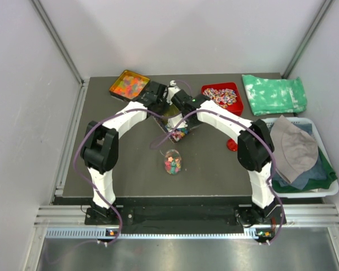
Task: Pack the candies
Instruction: Scoop the fake candies from the storage box.
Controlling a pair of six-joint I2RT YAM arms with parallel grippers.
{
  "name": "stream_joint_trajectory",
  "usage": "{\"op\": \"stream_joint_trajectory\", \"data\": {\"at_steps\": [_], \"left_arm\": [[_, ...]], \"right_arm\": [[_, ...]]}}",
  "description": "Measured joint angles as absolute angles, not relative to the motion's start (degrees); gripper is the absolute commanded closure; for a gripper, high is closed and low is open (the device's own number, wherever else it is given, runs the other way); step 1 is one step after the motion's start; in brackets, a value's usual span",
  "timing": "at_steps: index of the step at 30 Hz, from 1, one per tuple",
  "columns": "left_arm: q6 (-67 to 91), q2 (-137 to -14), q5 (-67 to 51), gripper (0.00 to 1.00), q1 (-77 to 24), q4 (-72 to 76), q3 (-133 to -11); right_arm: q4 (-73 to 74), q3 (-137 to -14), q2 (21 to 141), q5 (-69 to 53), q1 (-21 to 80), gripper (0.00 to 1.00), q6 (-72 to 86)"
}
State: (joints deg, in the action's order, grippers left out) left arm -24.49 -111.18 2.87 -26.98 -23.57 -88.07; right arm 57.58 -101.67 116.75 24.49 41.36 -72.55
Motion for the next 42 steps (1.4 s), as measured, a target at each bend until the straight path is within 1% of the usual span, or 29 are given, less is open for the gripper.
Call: {"op": "stream_joint_trajectory", "data": {"at_steps": [2, 9, 17, 19, 22, 24, 30, 35, 38, 40, 42], "left_arm": [[-24.23, -111.18, 3.25, 1.0, -26.98, -23.27, -88.18], [-23.94, -111.18, 3.36, 1.0, -27.44, -23.55, -88.29], [-24.01, -111.18, 4.05, 1.0, -27.62, -23.53, -88.29], [-23.99, -111.18, 4.19, 1.0, -27.7, -23.57, -88.29], [-23.86, -111.18, 5.13, 1.0, -27.59, -23.57, -88.4], [-23.81, -111.2, 5.61, 1.0, -27.24, -23.62, -88.51], [-24.18, -112.14, 6.02, 1.0, -27.2, -24.08, -89.6], [-24.58, -112.16, 6.2, 1.0, -27.31, -24.21, -89.86], [-24.4, -112.27, 6.5, 1.0, -27.29, -24.21, -89.89], [-23.86, -112.29, 6.7, 1.0, -27.22, -24.21, -89.89], [-23.07, -112.4, 6.68, 1.0, -27.18, -23.22, -89.95]], "right_arm": [[59.42, -103.9, 118.15, 23.64, 41.34, 1.0, -71.16], [60.95, -104.29, 118.26, 23.29, 41.34, 1.0, -69.95], [49.21, -94.28, 114.65, 28.05, 41.58, 1.0, -78.32], [50.98, -96.27, 115.55, 27.27, 41.52, 1.0, -77.71], [57.43, -104.55, 119.81, 24.99, 41.32, 1.0, -74.35], [57.58, -105.1, 120.38, 24.1, 41.1, 1.0, -72.88], [54.26, -102.21, 119.28, 24.36, 40.97, 1.0, -73.17], [46.04, -94.96, 115.87, 25.54, 40.97, 1.0, -76.95], [49.58, -98.54, 117.38, 24.25, 40.84, 1.0, -75.72], [55.83, -106.06, 121.08, 22.35, 40.58, 1.0, -73.38], [56.6, -109.58, 123.33, 18.5, 40.58, 1.0, -71.22]]}}
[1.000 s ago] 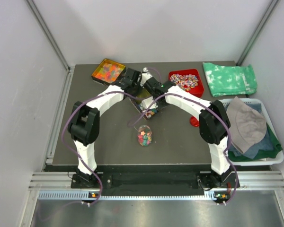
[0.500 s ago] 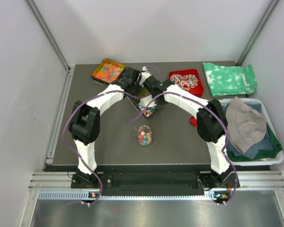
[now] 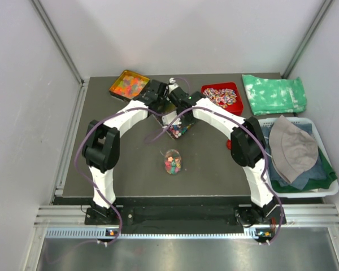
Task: Pack the candies
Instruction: Scoop the fake candies from the storage box.
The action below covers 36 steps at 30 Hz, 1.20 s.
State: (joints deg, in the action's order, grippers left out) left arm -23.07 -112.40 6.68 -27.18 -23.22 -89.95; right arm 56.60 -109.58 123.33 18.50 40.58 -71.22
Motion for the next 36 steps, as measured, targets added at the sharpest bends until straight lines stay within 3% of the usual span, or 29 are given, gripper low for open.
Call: {"op": "stream_joint_trajectory", "data": {"at_steps": [11, 36], "left_arm": [[-22.68, -113.99, 4.05, 1.0, -27.66, -22.72, -90.11], [-23.38, -113.99, 4.82, 1.0, -27.62, -24.49, -90.76]], "right_arm": [[48.31, -100.49, 121.54, 15.2, 40.88, 1.0, -72.53], [62.24, -109.67, 125.89, 12.03, 42.94, 1.0, -51.09]]}}
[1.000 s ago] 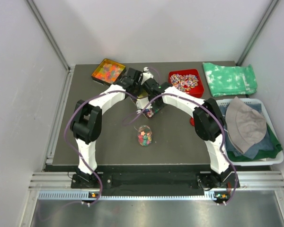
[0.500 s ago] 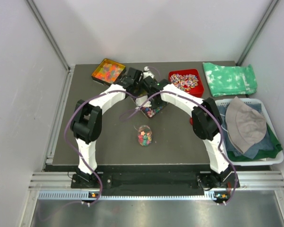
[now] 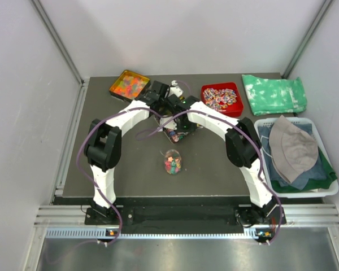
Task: Pack the candies
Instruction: Scoop the fake candies from the storage box.
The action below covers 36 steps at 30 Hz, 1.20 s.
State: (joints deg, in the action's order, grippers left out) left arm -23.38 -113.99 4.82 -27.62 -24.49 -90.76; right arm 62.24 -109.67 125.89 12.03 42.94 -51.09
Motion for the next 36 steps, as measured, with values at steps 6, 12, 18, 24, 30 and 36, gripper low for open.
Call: {"op": "stream_joint_trajectory", "data": {"at_steps": [6, 12, 18, 24, 30, 36], "left_arm": [[-25.08, -113.99, 4.73, 1.0, -27.33, -24.62, -90.76], [-25.67, -113.99, 4.82, 1.0, -27.16, -24.47, -90.76], [-25.65, -113.89, 5.43, 1.0, -27.2, -22.94, -90.76], [-25.76, -113.62, 5.37, 1.0, -27.53, -22.55, -90.76], [-25.54, -113.62, 5.91, 1.0, -27.51, -22.02, -90.74], [-22.37, -113.62, 7.09, 1.0, -27.57, -20.91, -90.56]], "right_arm": [[62.22, -109.69, 126.06, 12.49, 43.99, 1.0, -46.76], [60.77, -109.1, 125.99, 12.8, 44.01, 1.0, -46.19], [58.5, -107.33, 125.05, 11.57, 42.94, 1.0, -45.78], [52.6, -101.27, 121.3, 9.93, 41.67, 1.0, -44.97], [46.94, -97.62, 119.68, 12.12, 41.32, 1.0, -45.95], [42.98, -97.1, 119.39, 13.74, 39.94, 1.0, -45.87]]}}
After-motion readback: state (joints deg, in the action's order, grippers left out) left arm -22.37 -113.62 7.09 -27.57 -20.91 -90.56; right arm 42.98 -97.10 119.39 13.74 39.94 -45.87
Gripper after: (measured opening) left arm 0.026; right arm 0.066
